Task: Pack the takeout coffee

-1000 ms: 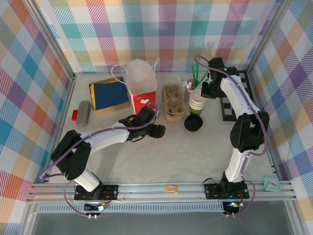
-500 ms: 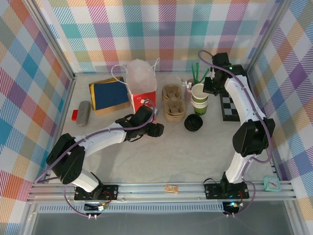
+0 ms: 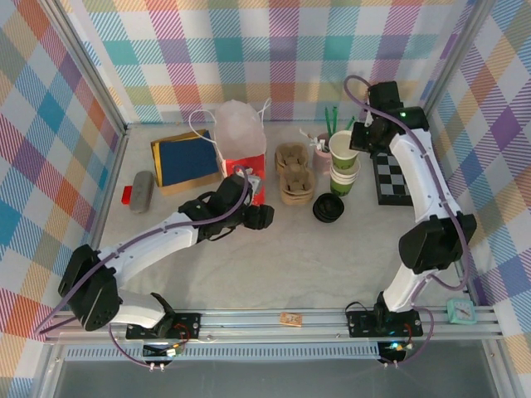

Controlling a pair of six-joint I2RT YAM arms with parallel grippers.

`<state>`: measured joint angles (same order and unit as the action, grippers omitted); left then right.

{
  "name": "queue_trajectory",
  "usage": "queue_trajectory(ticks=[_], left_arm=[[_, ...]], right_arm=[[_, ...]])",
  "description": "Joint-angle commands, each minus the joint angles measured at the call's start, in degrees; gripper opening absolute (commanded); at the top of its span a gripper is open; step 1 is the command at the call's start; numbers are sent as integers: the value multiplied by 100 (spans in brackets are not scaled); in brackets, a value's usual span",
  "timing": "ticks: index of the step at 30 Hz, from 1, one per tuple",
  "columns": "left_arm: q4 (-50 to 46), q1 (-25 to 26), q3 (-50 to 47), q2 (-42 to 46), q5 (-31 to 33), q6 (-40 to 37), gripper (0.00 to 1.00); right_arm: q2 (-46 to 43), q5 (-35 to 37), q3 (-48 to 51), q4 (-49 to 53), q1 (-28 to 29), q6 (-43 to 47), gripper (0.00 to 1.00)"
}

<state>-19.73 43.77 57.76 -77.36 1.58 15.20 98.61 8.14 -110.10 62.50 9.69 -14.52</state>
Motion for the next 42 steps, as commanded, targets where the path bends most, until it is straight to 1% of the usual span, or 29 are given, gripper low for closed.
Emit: queue_trajectory(ticks=[1,4,7,10,12,16,19,21,24,28,30,33,35,42], left_arm=[[-255,96,183,319,40,79,73],[-315,119,183,585,-1,148,73],[-292,131,100,955,-121,285,73],[-246,133,-99,1373,-232,470,73],[-268,149,-251,1649,-272,587,73],[-380,254,-621,2211,-156,831,72],[-323,367,-1018,2544,20,1020,72],[-212,497,-1328,2682,163,1151,71],[8,730,-1757,2857,358,1382,70],[319,1042,-2323,3268,628,1711,69],[334,1102,-2530,3450,683,1834,69],[277,1132,-2638,3573,728,1899,69],[192,1134,-2638,3580,764,1883,69],[170,1143,-2638,3580,826,1873,68]], right_arm=[[-402,-29,-286,238,5,18,3],[-608,-161,-420,413,15,78,3],[-869,-507,-438,648,65,175,3],[-1227,-831,-170,801,250,247,4],[-1475,-919,139,898,501,291,4],[-2000,-785,1029,932,1253,159,4],[-2361,-769,1890,657,1782,-108,4],[-2468,-623,2406,467,2109,-309,5],[-2426,-502,3052,136,2511,-602,5],[-2377,-446,3842,-559,3021,-1015,5],[-2227,-412,4028,-763,3241,-1164,5],[-1906,-228,4052,-866,3547,-1326,5],[-1749,-142,4116,-1038,3648,-1423,6],[-1496,17,4294,-1440,3668,-1490,8]])
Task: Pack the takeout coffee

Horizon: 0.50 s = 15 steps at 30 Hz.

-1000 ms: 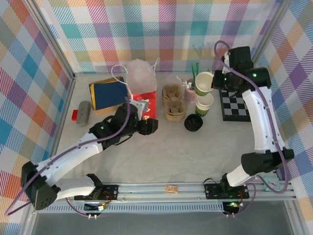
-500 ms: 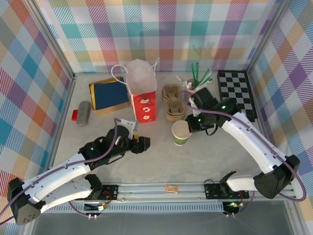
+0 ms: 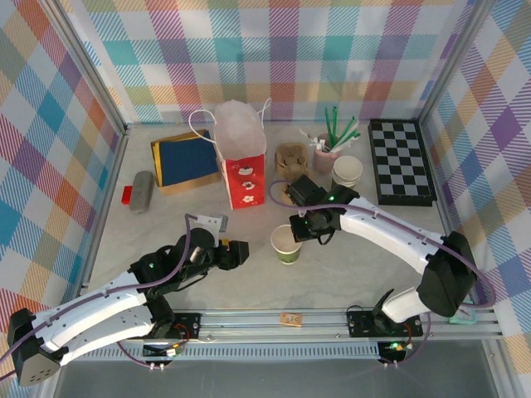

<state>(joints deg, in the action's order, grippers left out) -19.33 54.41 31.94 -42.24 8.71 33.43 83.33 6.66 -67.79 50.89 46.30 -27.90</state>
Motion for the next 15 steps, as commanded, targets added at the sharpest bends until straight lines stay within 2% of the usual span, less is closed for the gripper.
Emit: queue_trajectory(ticks=[1,15], left_arm=[[131,78,-59,75,137,41,68],[-88,78,83,88,214,-109,68]], right_arm=[[55,138,78,-328,2,-138,8],[105,226,246,-354,9,-167,16]])
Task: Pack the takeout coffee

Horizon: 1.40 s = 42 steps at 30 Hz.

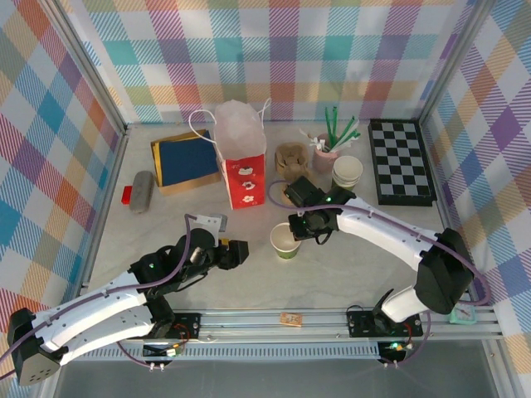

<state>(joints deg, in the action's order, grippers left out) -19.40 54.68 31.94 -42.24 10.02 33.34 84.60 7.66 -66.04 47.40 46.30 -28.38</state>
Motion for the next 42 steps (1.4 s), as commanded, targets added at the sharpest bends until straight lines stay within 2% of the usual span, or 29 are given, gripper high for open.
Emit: queue_trajectory(ticks=[1,10,14,19,26,27,29,30,33,38,41,42], left_arm=[[-107,52,113,97,80,-112,68],[-264,52,336,202,77,-175,69],[-307,52,426,223,72,-212,69],[-286,59,449,188,57,-254,69],[-200,96,339,179,31,-171,69],[-195,104,322,180,26,-175,69],[-230,114,313,172,44,-173,69],[-235,121,299,174,44,-170,69],[-263,123,269,205,62,-168,69],[-314,132,209,294,100,-157,69],[-363,131,168,372,125,-148,69],[-380,131,141,402,141,-144,69]], right_arm=[[-52,143,72,22,10,-119,19],[-605,465,-380,736,10,91,43],[-966,874,-637,1071,-224,400,48],[-983,677,-800,1130,-985,1200,55],[-912,488,-394,364,-1286,2896,57],[-943,510,-269,163,-1288,3147,58],[-897,656,-181,-19,-1348,3347,68],[-757,525,-251,50,-1447,3348,69],[-229,104,-602,410,-1756,3348,65],[245,-332,-659,322,-1872,3788,62],[555,-564,-792,431,-1975,3986,50],[662,-493,-866,476,-1973,4011,49]])
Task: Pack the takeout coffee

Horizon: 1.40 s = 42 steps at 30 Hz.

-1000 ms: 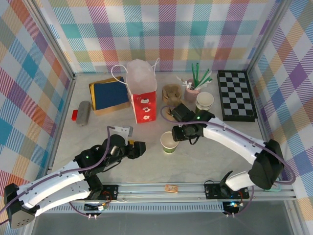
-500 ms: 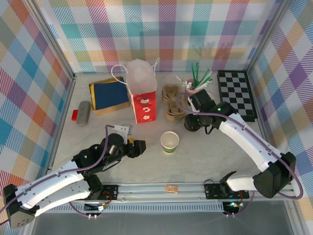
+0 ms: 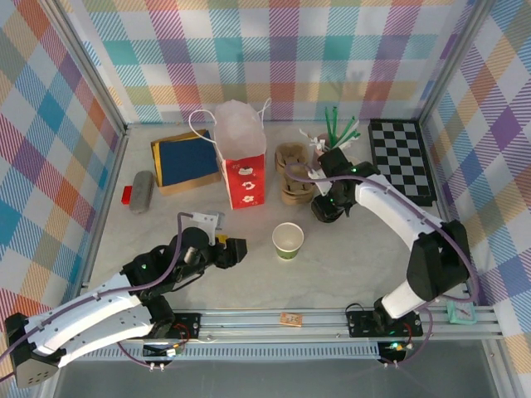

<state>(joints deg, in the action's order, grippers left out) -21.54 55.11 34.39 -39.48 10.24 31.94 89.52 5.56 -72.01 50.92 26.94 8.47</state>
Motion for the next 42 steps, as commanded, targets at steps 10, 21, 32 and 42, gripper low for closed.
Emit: queue_trajectory(ticks=[10,21,32,42], left_arm=[[-223,87,-196,213,200,11,69],[-242,87,-215,181,241,11,69],[-223,91,-253,161,276,14,70],[-167,87,-293,82,314,5,70]], right_arm=[[572,17,-366,68,-48,592,48],[932,-56,-463,55,-90,689,47],[1070,-157,-518,107,-197,708,42],[1195,-248,-535,115,-198,691,41]])
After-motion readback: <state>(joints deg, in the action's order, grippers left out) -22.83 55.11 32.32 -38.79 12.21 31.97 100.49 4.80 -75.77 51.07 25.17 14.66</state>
